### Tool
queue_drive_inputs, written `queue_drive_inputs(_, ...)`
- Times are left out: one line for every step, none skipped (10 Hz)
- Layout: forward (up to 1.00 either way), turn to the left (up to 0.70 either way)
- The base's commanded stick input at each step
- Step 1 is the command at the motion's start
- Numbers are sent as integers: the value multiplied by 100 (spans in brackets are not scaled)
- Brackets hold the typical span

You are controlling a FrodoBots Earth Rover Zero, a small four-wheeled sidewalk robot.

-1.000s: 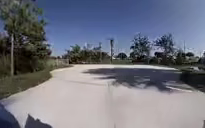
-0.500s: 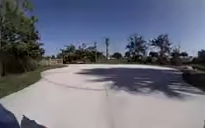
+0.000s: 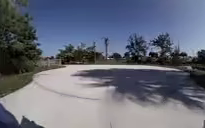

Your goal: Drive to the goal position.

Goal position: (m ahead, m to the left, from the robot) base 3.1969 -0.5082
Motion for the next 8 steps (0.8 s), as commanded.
queue_drive_inputs(70, 0)
queue_drive_inputs(70, 0)
queue_drive_inputs(70, 0)
queue_drive_inputs(70, 0)
queue_drive_inputs(70, 0)
queue_drive_inputs(70, 0)
queue_drive_inputs(70, 0)
queue_drive_inputs(70, 0)
